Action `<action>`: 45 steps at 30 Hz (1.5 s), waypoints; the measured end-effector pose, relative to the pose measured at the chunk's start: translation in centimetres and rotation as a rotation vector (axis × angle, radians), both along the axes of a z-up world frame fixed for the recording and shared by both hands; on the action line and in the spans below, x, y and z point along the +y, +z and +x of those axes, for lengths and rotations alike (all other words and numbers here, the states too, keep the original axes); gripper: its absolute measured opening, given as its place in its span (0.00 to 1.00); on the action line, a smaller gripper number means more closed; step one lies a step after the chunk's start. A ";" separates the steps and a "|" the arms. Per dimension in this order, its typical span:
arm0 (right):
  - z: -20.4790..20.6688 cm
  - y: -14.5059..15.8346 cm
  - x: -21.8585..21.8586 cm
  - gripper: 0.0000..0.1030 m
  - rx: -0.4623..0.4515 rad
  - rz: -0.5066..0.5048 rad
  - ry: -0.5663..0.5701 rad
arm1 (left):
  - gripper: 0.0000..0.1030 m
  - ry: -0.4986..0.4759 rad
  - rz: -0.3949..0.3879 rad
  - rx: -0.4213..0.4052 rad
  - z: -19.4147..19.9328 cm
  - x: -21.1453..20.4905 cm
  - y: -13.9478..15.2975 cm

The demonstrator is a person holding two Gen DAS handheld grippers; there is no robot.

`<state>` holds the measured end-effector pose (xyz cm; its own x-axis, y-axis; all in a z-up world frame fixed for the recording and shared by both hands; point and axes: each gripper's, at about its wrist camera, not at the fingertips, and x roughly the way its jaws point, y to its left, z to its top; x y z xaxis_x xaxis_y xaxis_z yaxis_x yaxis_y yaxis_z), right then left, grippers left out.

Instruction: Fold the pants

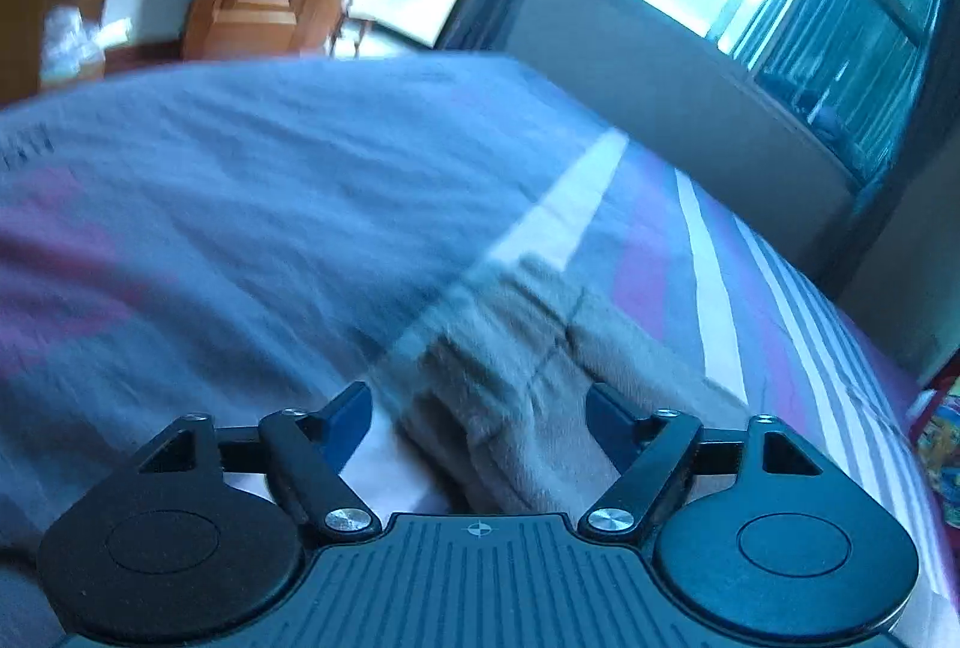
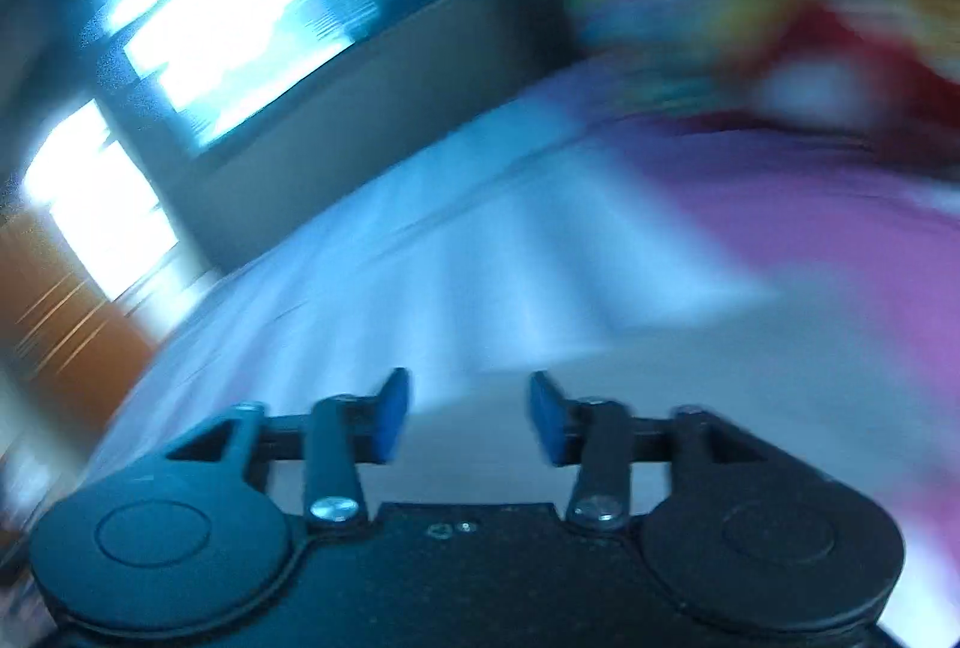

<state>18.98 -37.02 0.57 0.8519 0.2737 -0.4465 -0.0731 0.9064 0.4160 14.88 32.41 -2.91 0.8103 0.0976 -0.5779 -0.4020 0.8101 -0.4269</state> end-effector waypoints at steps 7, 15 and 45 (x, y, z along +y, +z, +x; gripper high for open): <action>15.2 -2.4 16.7 0.52 0.069 -0.064 0.468 | 0.52 0.037 -0.072 0.023 1.0 1.0 -1.3; 22.2 -7.5 24.7 0.32 0.210 -0.124 0.668 | 0.36 0.013 -0.072 0.035 1.8 0.4 -3.0; 13.0 -4.2 26.3 0.19 0.024 -0.264 0.583 | 0.42 -0.052 0.144 -0.084 -1.3 -3.2 2.3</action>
<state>31.99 -10.73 -3.59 0.5849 0.5673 -0.5797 -0.5787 0.7927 0.1919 13.57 29.25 -0.62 0.8613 0.1315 -0.4908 -0.3261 0.8838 -0.3355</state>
